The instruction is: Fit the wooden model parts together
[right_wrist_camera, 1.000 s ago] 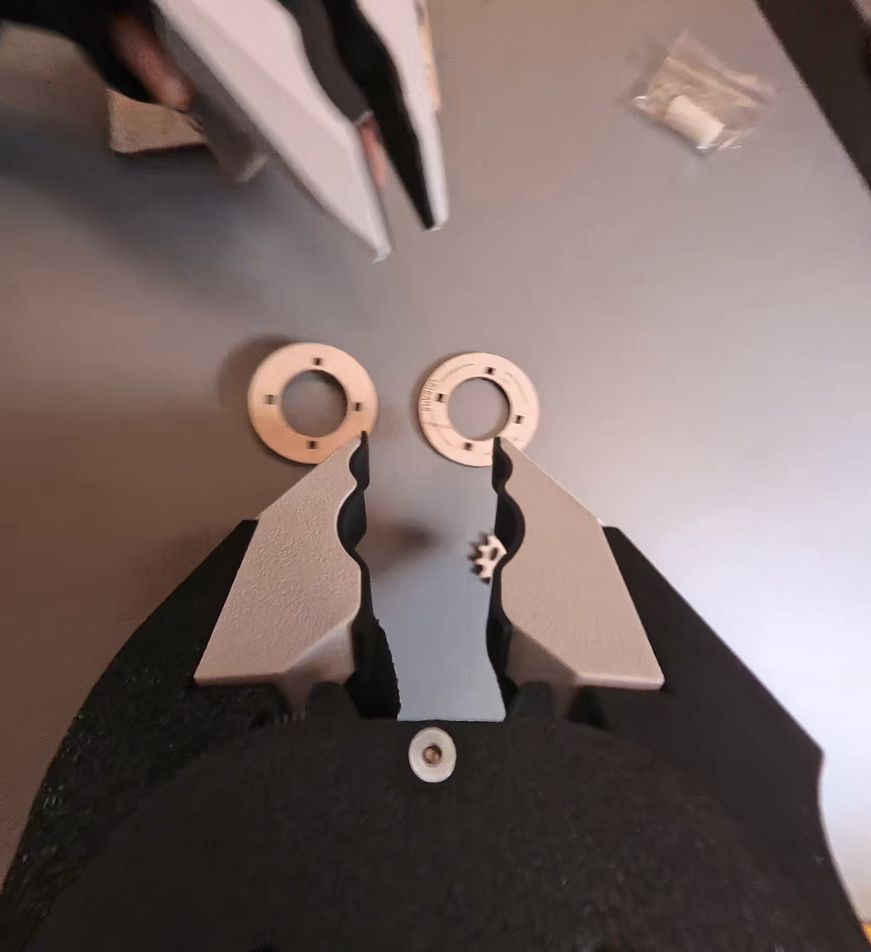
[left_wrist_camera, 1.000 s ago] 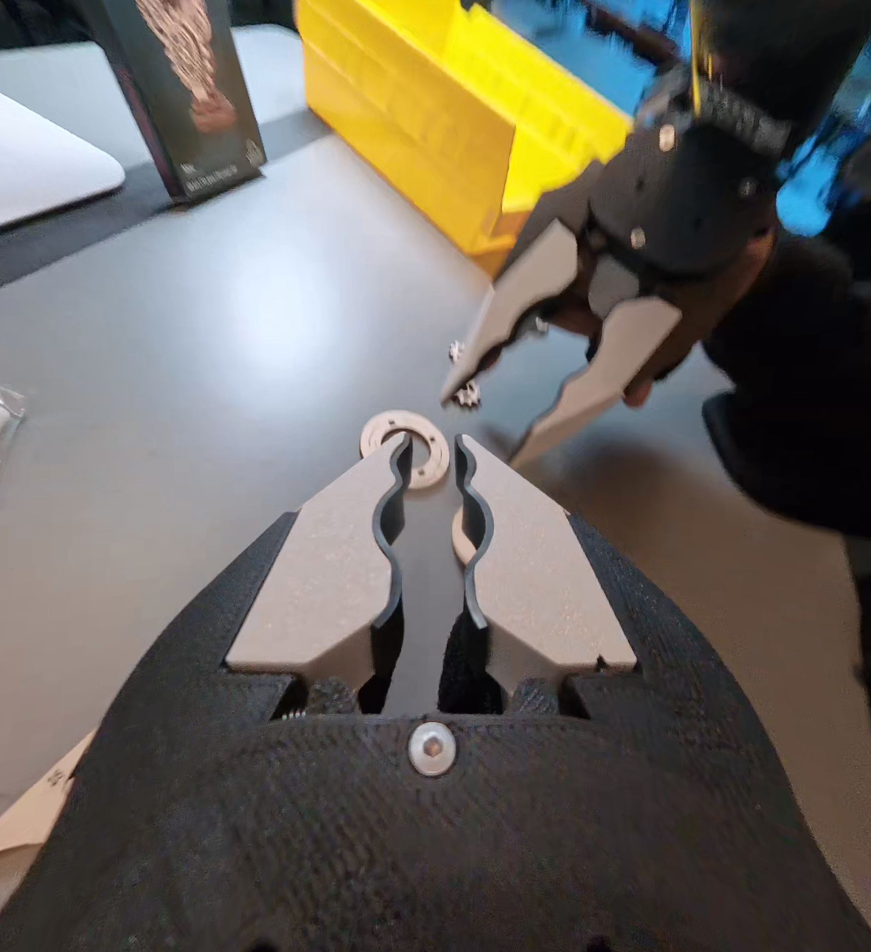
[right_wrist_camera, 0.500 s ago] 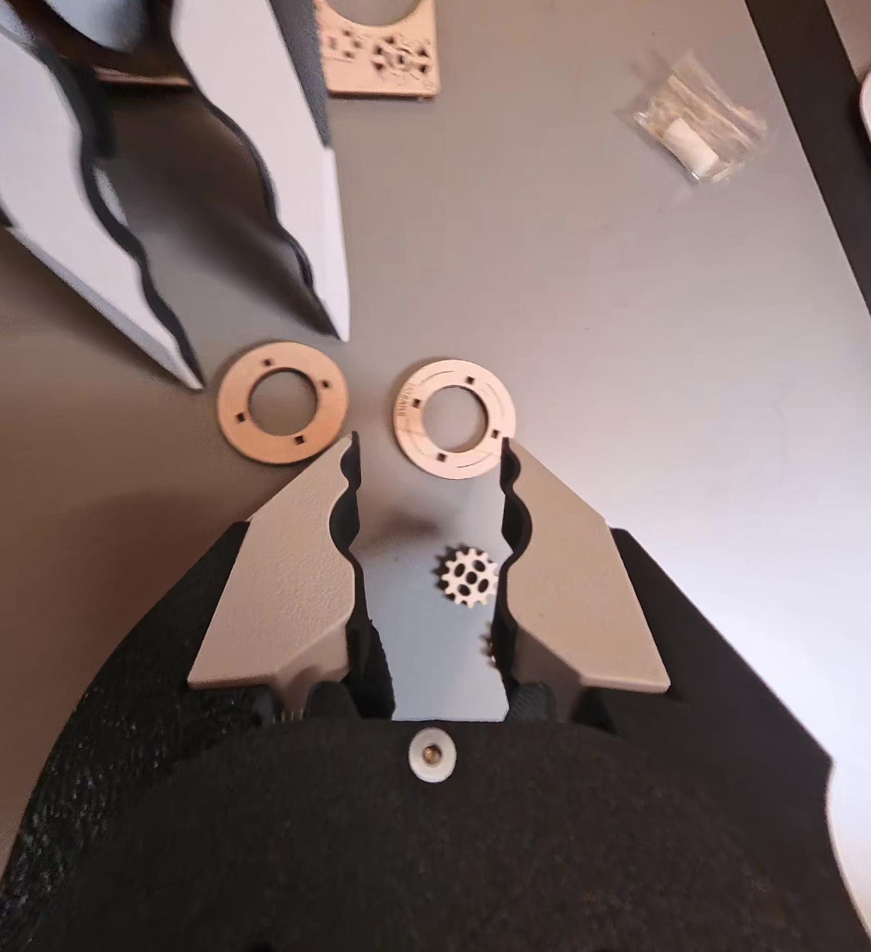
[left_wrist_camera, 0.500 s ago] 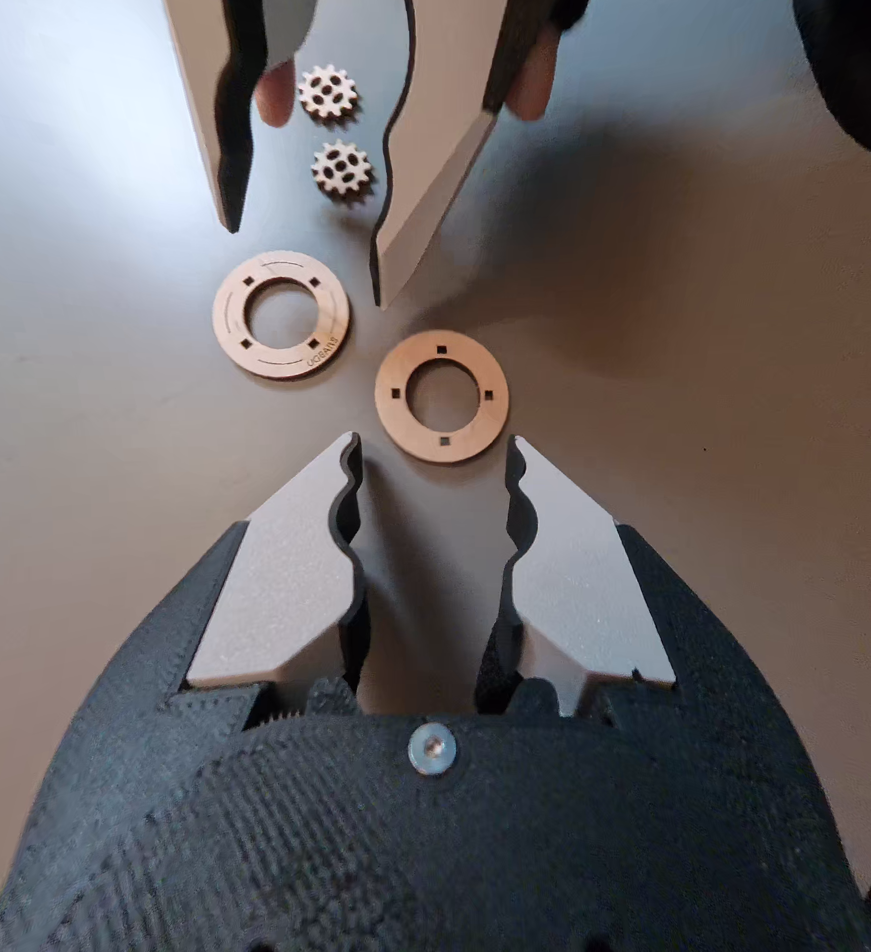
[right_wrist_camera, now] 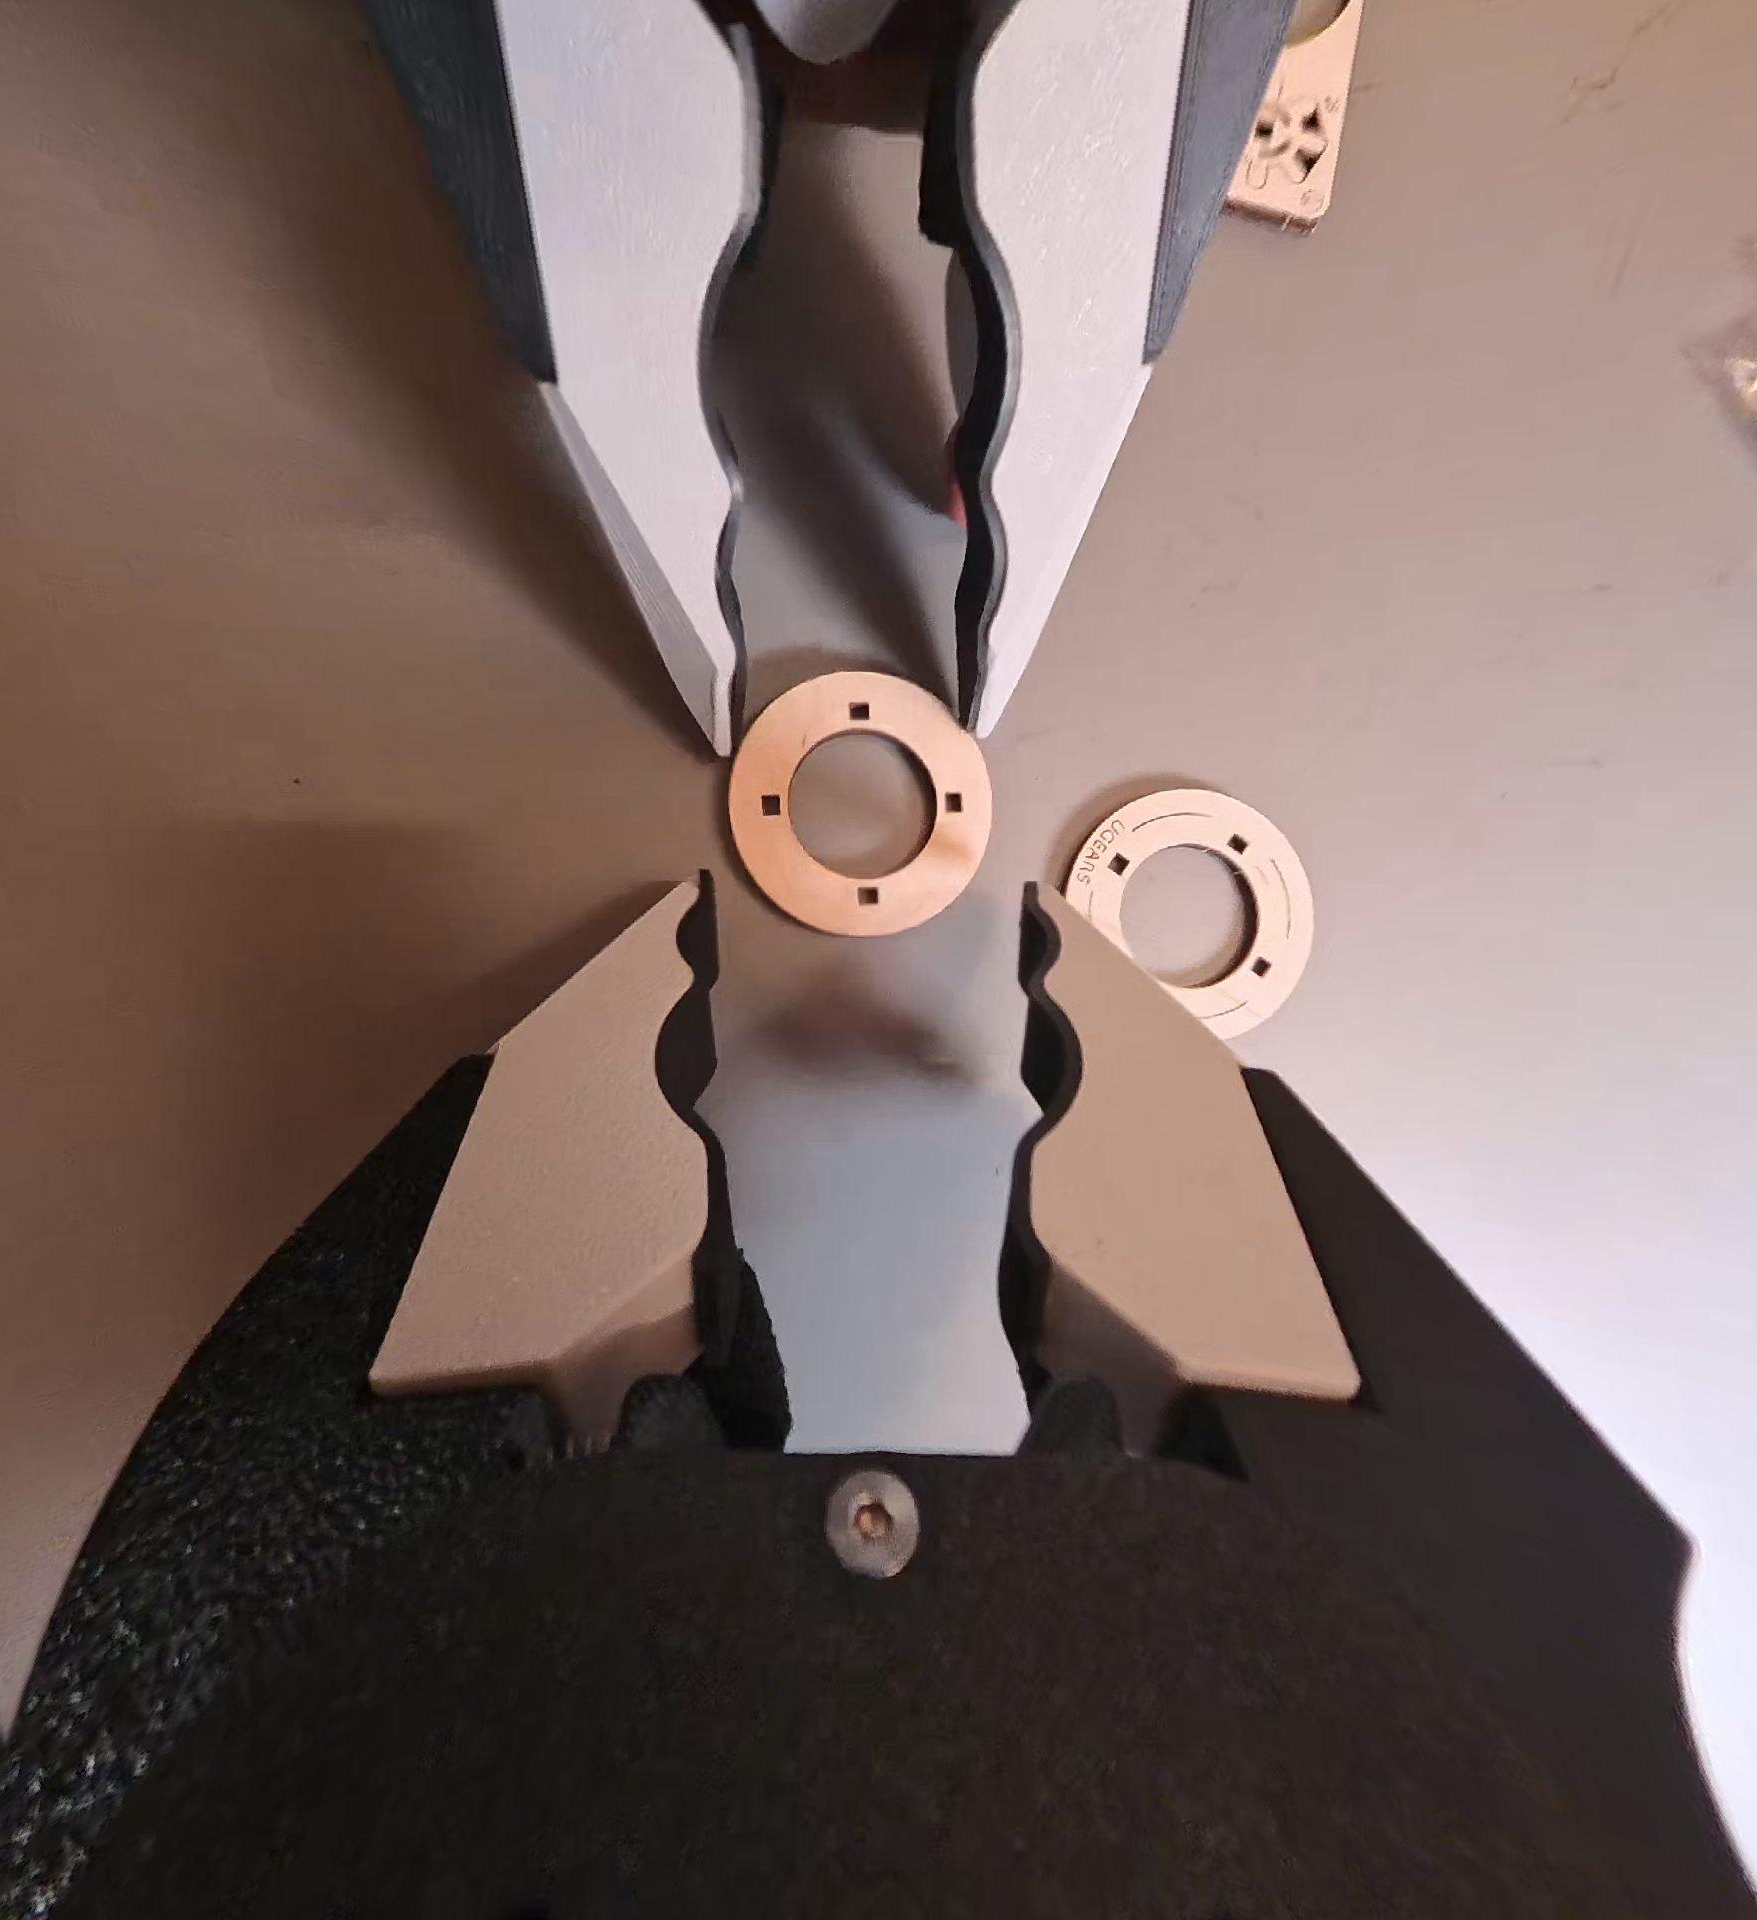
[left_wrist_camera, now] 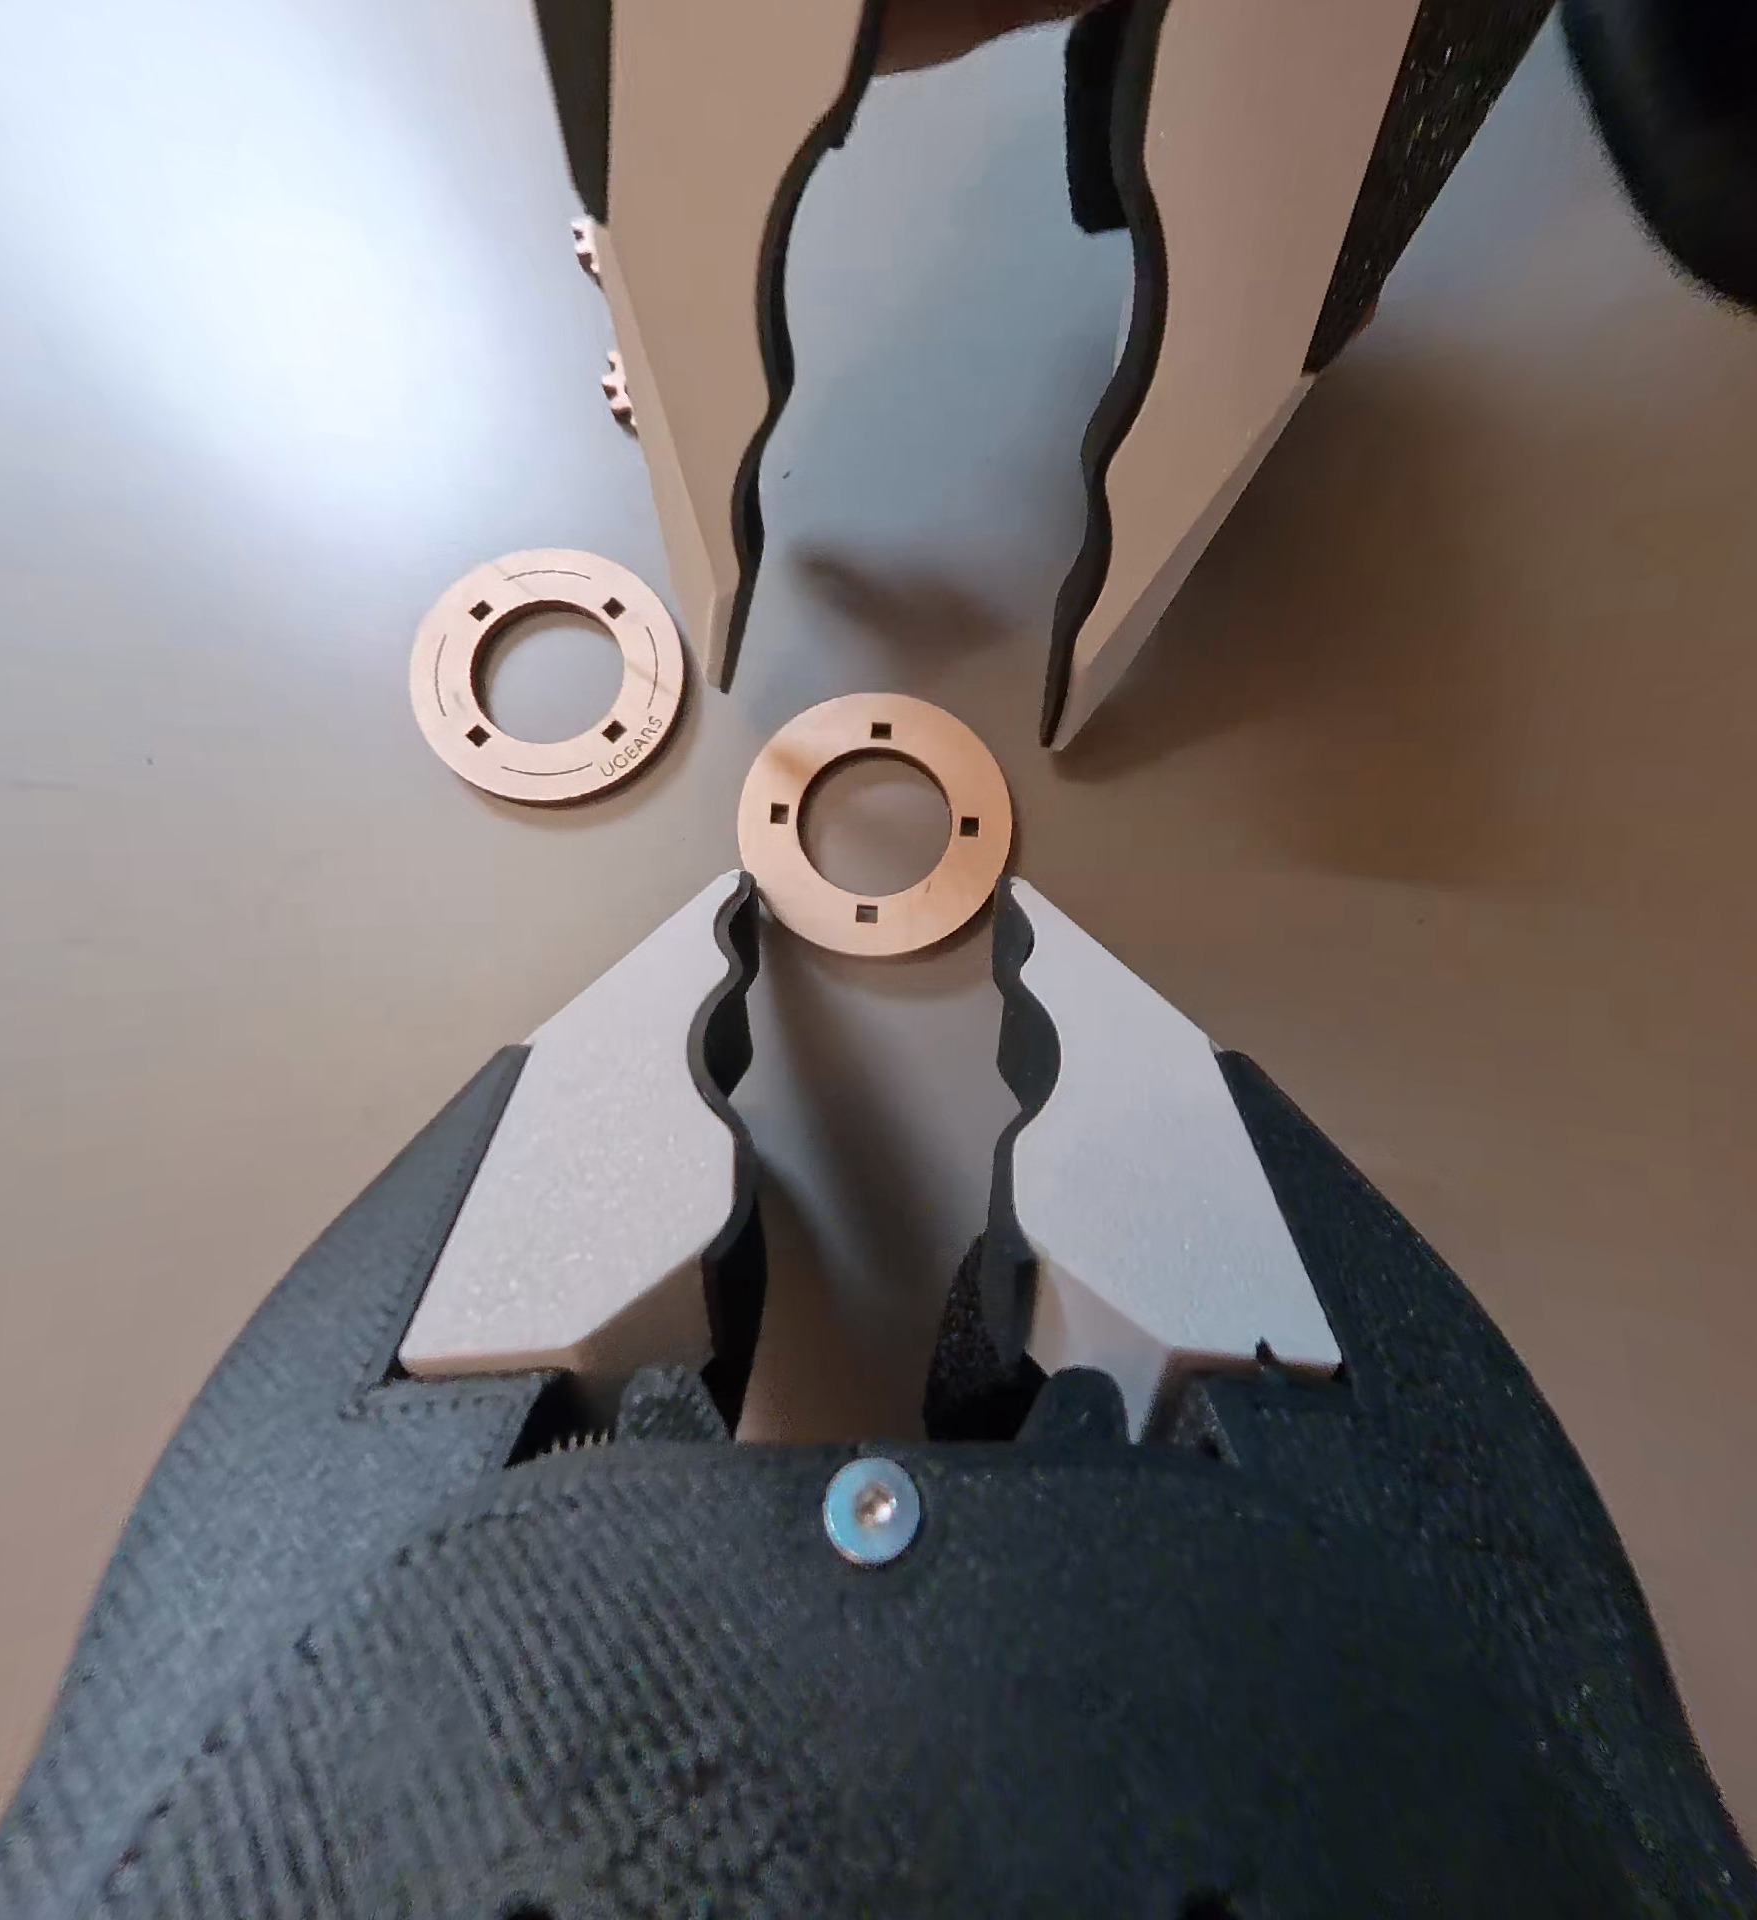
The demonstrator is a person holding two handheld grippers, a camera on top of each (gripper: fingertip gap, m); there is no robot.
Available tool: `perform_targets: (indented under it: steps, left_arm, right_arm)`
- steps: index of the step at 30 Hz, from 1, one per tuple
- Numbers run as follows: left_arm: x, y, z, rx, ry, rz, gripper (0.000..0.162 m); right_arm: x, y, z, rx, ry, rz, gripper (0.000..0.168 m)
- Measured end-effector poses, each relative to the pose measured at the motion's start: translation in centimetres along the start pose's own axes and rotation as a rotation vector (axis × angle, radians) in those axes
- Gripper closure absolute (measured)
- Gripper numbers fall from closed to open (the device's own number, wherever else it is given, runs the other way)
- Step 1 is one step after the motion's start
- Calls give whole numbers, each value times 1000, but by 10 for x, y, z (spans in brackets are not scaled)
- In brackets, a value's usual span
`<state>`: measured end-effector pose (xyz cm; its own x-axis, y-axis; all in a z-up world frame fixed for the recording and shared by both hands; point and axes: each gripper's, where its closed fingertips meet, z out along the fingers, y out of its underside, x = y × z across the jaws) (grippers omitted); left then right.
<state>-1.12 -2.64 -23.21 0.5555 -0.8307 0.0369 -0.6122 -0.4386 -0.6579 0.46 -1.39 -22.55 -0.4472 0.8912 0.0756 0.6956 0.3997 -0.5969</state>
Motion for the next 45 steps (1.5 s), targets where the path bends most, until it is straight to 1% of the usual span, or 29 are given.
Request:
perform_targets:
  steps: [4, 8, 11, 13, 15, 17, 19, 20, 21, 23, 24, 26, 27, 29, 31, 34, 36, 37, 38, 39, 43, 45]
  left_arm:
    - [1, -7, -9, 92, 115, -181, 118]
    - [-1, -20, -22, 221, 248, -373, 120]
    - [-8, -26, -31, 296, 296, -475, 121]
    - [-13, -25, -30, 305, 294, -519, 121]
    - [-13, -25, -28, 306, 300, -540, 120]
    - [-15, -25, -26, 302, 293, -556, 120]
    - [-17, -26, -27, 309, 276, -557, 122]
    - [-19, -28, -29, 332, 266, -548, 127]
    - [-23, -33, -33, 378, 257, -549, 123]
    - [-32, -42, -45, 467, 249, -578, 117]
    - [-35, -44, -49, 491, 243, -583, 118]
    - [-38, -42, -51, 488, 215, -559, 119]
    - [-35, -41, -50, 475, 213, -530, 120]
    - [-23, -44, -48, 469, 242, -467, 119]
    - [-9, -53, -47, 487, 300, -414, 118]
    - [5, -67, -53, 559, 413, -429, 122]
    - [16, -83, -67, 646, 544, -476, 130]
    - [19, -89, -72, 676, 582, -490, 138]
    - [19, -92, -72, 679, 582, -505, 150]
    - [18, -92, -69, 668, 565, -519, 158]
    - [12, -96, -76, 698, 607, -623, 160]
    - [9, -96, -75, 701, 598, -644, 160]
  right_arm:
    - [-2, -16, -9, 116, 31, -84, 119]
    - [-1, -22, -13, 159, 63, -138, 131]
    - [-5, -25, -12, 177, 45, -141, 130]
    - [-9, -25, -7, 165, 16, -113, 126]
    - [-9, -21, 1, 130, 6, -76, 128]
    - [-7, -19, 7, 122, 13, -54, 158]
    - [-5, -19, 4, 146, -13, -4, 158]
    - [-5, -20, 0, 168, -53, 60, 159]
    - [-5, -21, -5, 208, -116, 149, 159]
    - [-11, -25, -21, 305, -327, 359, 159]
    - [-14, -27, -30, 361, -430, 445, 159]
    - [-13, -26, -42, 433, -550, 562, 159]
    - [-15, -26, -47, 458, -602, 583, 159]
    - [-23, -31, -59, 536, -705, 561, 159]
    - [-27, -39, -72, 622, -763, 516, 159]
    - [-31, -50, -95, 746, -825, 452, 159]
    - [-30, -52, -101, 783, -832, 448, 159]
    - [-29, -52, -103, 795, -838, 451, 160]
    - [-28, -52, -104, 800, -842, 454, 160]
    - [-28, -51, -104, 803, -843, 455, 160]
    - [-14, -50, -104, 834, -784, 494, 162]
    - [-9, -48, -101, 834, -751, 506, 162]
